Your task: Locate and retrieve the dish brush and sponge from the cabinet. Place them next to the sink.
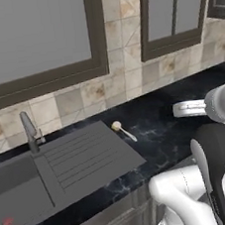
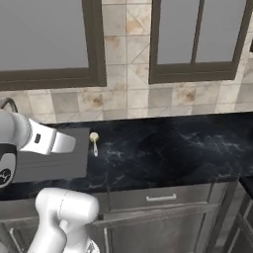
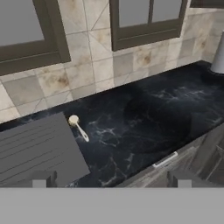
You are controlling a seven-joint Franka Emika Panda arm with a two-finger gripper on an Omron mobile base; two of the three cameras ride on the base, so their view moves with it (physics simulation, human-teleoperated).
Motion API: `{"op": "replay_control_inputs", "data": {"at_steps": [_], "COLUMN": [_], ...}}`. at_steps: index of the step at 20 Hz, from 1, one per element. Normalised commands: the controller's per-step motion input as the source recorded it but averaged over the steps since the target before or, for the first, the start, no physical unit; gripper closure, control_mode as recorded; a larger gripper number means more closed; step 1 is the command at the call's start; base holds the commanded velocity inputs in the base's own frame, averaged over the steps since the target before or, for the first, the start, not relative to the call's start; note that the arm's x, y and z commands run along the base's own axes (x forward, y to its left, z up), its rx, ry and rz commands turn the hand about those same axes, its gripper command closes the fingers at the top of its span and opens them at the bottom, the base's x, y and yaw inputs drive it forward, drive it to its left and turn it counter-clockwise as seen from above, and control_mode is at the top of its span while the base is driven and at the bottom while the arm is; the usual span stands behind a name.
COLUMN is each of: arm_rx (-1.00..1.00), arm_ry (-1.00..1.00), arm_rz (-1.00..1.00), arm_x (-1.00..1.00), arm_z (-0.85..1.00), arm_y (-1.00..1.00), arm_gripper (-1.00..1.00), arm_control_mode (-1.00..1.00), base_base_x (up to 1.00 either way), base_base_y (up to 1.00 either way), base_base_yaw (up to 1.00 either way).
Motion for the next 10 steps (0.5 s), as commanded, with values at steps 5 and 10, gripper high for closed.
{"op": "replay_control_inputs", "data": {"at_steps": [5, 10], "arm_rx": [0.00, 0.00], "arm_ry": [0.00, 0.00], "arm_rz": [0.00, 0.00], "arm_x": [0.00, 0.00], "arm_z": [0.00, 0.00], "arm_y": [0.00, 0.00], "arm_gripper": [-1.00, -1.00], "arm_control_mode": [1.00, 1.00], "base_base_x": [-0.05, -0.10], "base_base_y": [0.00, 0.00], "base_base_yaw": [-0.46, -0.45]}}
